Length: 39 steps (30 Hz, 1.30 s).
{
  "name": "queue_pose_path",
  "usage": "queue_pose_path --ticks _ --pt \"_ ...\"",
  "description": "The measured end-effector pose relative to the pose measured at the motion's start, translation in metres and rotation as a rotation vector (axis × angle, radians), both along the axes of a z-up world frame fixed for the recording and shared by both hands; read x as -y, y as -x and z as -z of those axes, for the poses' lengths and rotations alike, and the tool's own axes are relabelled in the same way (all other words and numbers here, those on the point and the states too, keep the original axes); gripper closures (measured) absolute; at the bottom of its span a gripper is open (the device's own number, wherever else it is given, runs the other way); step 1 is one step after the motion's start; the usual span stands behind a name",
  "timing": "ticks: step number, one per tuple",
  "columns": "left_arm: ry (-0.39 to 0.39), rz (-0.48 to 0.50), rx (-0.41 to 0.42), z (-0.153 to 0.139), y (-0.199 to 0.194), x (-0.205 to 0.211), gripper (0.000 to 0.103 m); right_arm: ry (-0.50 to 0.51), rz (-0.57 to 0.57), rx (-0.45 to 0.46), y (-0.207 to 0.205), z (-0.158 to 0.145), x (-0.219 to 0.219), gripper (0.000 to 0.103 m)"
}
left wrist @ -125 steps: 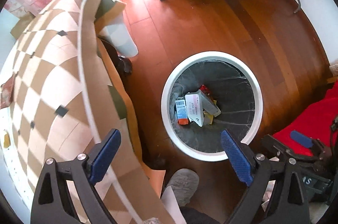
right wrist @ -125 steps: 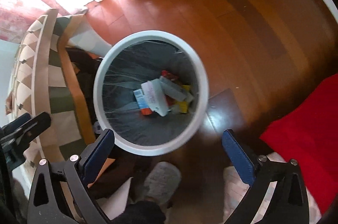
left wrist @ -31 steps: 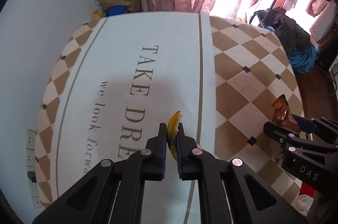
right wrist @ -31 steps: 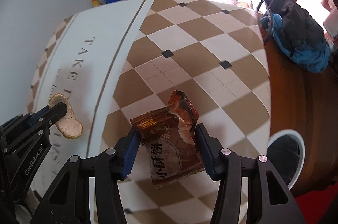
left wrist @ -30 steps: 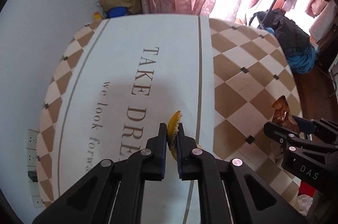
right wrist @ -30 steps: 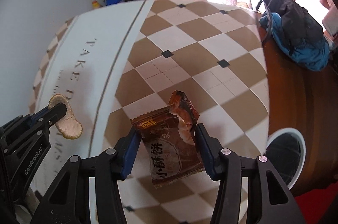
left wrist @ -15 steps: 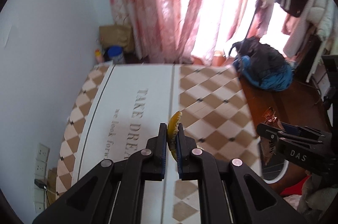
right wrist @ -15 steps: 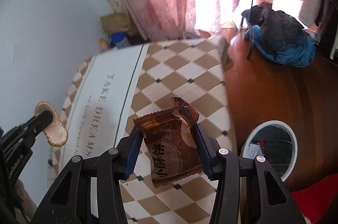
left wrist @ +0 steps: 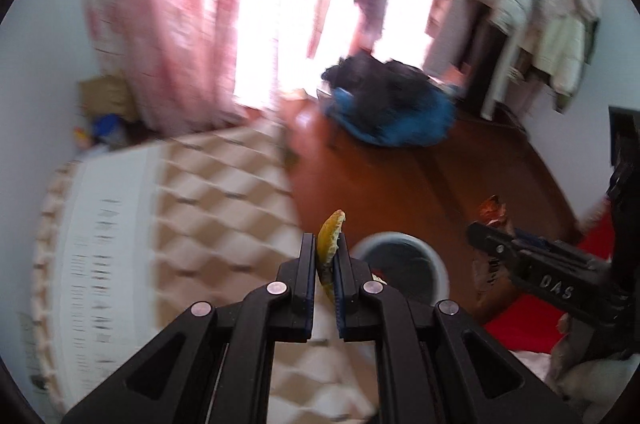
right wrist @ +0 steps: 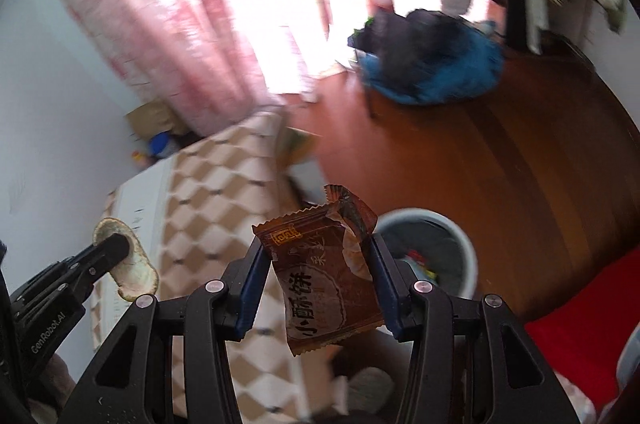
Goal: Collect trash
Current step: 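Carry the snack bag and bottle cap over the bin and open both tools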
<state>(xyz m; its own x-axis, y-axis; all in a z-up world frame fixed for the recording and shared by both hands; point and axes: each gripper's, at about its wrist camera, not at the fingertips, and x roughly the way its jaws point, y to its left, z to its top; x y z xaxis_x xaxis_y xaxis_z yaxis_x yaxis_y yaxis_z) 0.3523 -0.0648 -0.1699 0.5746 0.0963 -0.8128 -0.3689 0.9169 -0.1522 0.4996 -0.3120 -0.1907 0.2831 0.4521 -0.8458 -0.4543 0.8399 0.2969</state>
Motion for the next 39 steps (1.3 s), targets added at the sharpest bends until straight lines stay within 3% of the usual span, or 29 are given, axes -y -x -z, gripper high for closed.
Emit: queue_pose_path --ticks 5,13,15,17,18,19,21,24,27,29,32,39 --pt "0.188 0.085 -0.087 0.058 -0.065 0.04 0.098 0.034 0.1 -0.103 -0.04 0.063 0.059 0.052" --pt "0.356 0.117 -0.288 0.164 -0.143 0.06 0.096 0.074 0.181 -0.305 -0.089 0.196 0.096 0.052" --pt "0.342 0.107 -0.339 0.183 -0.155 0.063 0.095 0.076 0.186 -0.353 -0.097 0.226 0.098 0.052" --pt "0.327 0.102 -0.365 0.195 -0.163 0.067 0.091 0.082 0.191 -0.396 -0.104 0.249 0.097 0.051" --pt "0.321 0.101 -0.383 0.204 -0.169 0.068 0.08 0.081 0.19 -0.412 -0.106 0.258 0.096 0.049" --pt "0.315 0.1 -0.388 0.207 -0.171 0.069 0.059 0.086 0.187 -0.425 -0.109 0.267 0.094 0.047" --pt "0.297 0.094 -0.399 0.213 -0.174 0.069 0.025 0.09 0.183 -0.44 -0.112 0.275 0.093 0.043" --pt "0.287 0.082 -0.414 0.219 -0.175 0.068 0.023 0.1 0.175 -0.451 -0.114 0.281 0.089 0.03" --pt "0.255 0.078 -0.429 0.221 -0.169 0.068 0.005 0.105 0.168 -0.456 -0.112 0.28 0.089 0.022" --pt "0.223 0.083 -0.432 0.218 -0.165 0.071 0.004 0.12 0.164 -0.454 -0.108 0.275 0.092 0.017" --pt "0.174 0.093 -0.439 0.214 -0.155 0.073 0.004 0.147 0.153 -0.452 -0.098 0.266 0.095 0.0" --pt "0.046 0.091 -0.434 0.183 -0.123 0.08 0.002 0.263 0.12 -0.358 -0.059 0.214 0.097 0.0"
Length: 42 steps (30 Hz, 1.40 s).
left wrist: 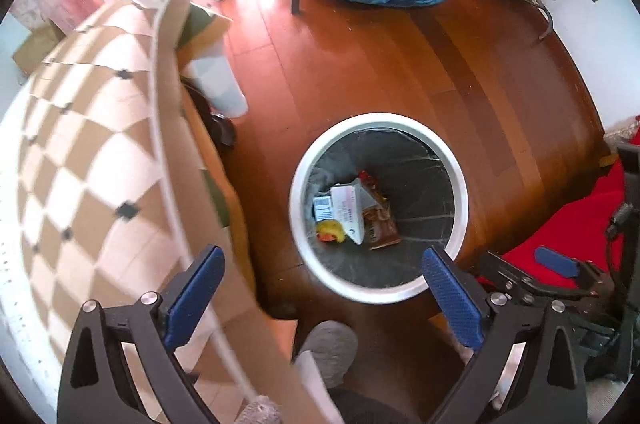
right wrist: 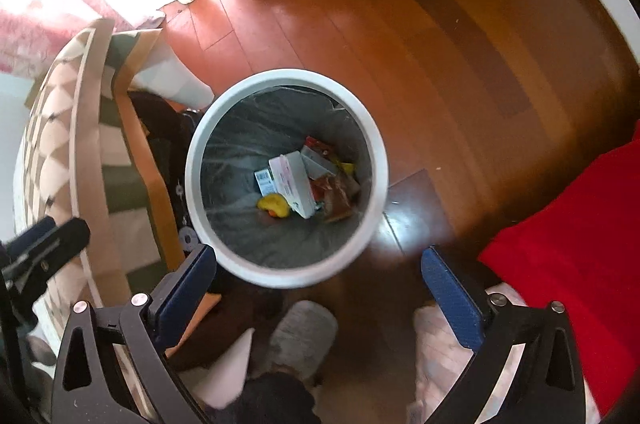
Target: Collect trash
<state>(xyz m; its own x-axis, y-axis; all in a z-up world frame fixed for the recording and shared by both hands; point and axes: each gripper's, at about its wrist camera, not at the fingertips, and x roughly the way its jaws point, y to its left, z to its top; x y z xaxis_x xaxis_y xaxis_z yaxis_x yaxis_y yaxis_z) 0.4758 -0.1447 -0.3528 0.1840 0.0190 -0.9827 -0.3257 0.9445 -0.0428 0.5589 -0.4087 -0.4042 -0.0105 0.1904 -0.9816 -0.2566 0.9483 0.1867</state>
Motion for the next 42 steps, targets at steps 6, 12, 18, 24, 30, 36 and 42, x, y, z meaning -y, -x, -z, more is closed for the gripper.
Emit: queue_pose_path --ticks 6,12,18,24,30,36,42 --pt "-0.024 0.027 0.057 -0.054 0.036 0.009 0.002 -0.035 0.009 0.055 0.03 -0.063 0.01 0.0" --pt "-0.018 0.057 0.148 -0.116 0.075 0.014 0.002 -0.122 -0.01 0.143 0.064 -0.145 0.019 0.0" --pt "0.004 0.078 0.213 -0.164 0.114 0.024 0.002 -0.197 -0.036 0.197 0.099 -0.218 0.026 0.0" --pt "0.045 0.088 0.288 -0.218 0.152 0.031 0.002 -0.268 -0.06 0.232 0.137 -0.277 0.035 0.0" --pt "0.071 0.078 0.347 -0.264 0.179 0.028 0.002 -0.323 -0.078 0.251 0.166 -0.32 0.042 0.0" --pt "0.1 0.079 0.374 -0.291 0.198 0.027 0.002 -0.367 -0.112 0.253 0.186 -0.356 0.046 0.0" --pt "0.132 0.092 0.378 -0.303 0.213 0.029 0.002 -0.384 -0.142 0.232 0.2 -0.371 0.044 0.0"
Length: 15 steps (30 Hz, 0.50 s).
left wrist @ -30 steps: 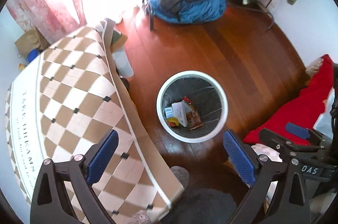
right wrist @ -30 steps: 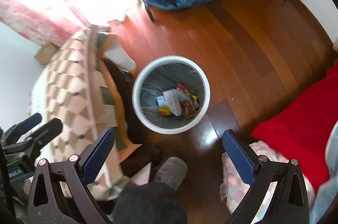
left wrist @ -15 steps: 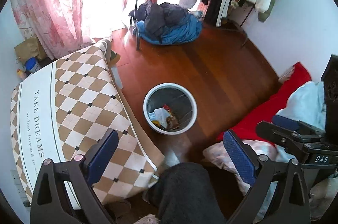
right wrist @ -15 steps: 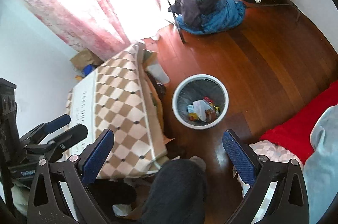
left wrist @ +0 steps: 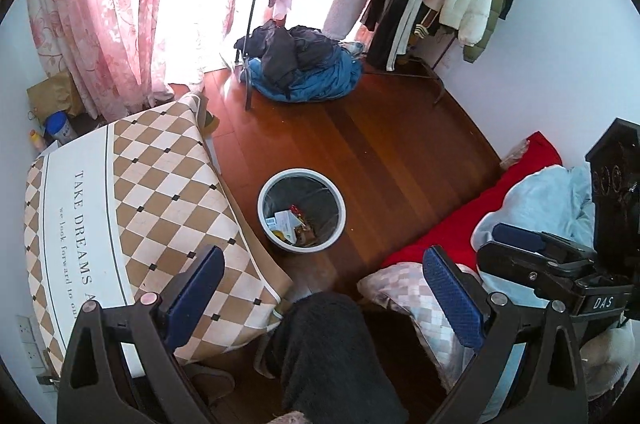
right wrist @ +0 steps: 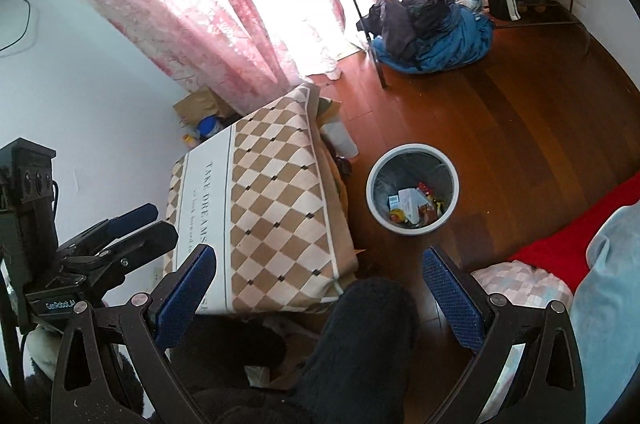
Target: Collect trash
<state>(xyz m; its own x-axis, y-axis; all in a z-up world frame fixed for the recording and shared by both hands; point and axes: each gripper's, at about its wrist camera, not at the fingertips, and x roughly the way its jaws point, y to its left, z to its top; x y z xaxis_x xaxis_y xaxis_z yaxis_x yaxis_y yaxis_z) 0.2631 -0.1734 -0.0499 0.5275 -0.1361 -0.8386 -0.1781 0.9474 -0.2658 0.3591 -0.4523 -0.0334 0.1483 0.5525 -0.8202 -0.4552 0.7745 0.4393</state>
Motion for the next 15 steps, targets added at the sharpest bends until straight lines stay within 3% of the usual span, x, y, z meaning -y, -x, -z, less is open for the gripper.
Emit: queue_pose_path --ticks 15 --pt "0.002 0.007 0.006 -0.011 0.013 0.0 0.001 0.021 -0.025 -0.004 0.007 -0.008 -0.005 0.0"
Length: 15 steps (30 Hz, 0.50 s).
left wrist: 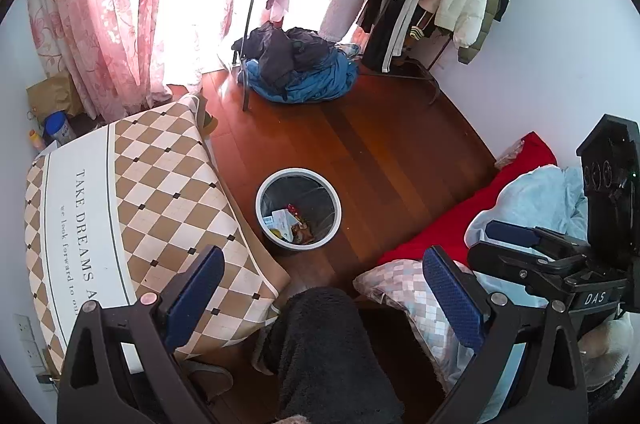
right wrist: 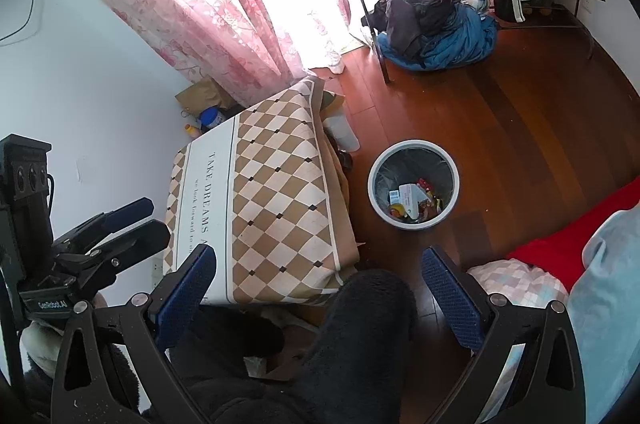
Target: Collect trash
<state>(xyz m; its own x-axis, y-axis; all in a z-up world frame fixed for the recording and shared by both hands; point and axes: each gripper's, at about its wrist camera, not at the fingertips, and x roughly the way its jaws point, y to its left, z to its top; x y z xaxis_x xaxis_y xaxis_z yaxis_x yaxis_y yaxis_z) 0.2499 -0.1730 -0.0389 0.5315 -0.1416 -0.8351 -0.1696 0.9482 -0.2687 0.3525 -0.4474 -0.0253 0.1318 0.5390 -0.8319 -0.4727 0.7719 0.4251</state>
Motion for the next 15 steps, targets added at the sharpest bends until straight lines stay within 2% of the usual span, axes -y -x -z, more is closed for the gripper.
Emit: queue_pose_path --ticks 15 --pt "0.005 0.002 -0.024 0.0033 -0.0063 0.0025 0.0 0.007 0.0 -0.001 -0.0003 0.0016 0.003 0.0"
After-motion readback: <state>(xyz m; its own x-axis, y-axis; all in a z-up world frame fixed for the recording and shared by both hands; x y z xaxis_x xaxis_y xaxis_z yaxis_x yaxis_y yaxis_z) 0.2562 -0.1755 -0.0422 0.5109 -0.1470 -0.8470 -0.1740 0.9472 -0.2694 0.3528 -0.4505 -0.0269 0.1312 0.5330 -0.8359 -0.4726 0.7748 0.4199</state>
